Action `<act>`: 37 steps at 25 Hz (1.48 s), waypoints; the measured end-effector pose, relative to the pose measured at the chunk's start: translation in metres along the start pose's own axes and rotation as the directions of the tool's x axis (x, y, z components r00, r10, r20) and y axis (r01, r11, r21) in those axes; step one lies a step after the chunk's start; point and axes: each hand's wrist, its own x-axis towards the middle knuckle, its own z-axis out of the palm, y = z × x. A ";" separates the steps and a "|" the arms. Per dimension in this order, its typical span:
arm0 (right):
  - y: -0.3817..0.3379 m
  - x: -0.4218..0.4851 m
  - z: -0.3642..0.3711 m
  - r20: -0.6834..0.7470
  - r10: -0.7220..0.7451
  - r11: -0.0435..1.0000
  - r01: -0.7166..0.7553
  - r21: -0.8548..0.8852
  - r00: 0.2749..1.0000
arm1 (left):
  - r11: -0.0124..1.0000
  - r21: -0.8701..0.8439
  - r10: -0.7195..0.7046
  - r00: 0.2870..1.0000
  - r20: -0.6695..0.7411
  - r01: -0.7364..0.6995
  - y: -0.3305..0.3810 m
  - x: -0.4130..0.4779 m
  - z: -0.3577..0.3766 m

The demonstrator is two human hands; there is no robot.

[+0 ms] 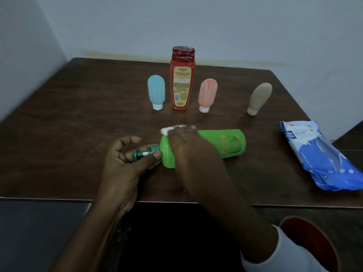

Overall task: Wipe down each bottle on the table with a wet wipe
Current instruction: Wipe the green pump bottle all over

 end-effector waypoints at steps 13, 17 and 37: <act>0.033 0.011 0.001 0.076 0.033 0.992 -0.041 0.115 0.997 | 0.997 0.006 -0.083 0.996 0.038 0.083 0.004 0.000 0.001; 0.012 0.015 0.019 -0.003 -0.160 0.978 0.159 0.135 0.987 | 0.996 -0.056 -0.069 0.995 0.066 0.073 0.005 -0.002 0.002; 0.014 -0.002 0.016 -0.050 -0.190 0.970 0.195 0.145 0.980 | 1.000 -0.012 -0.017 1.000 -0.006 0.017 0.001 -0.001 -0.001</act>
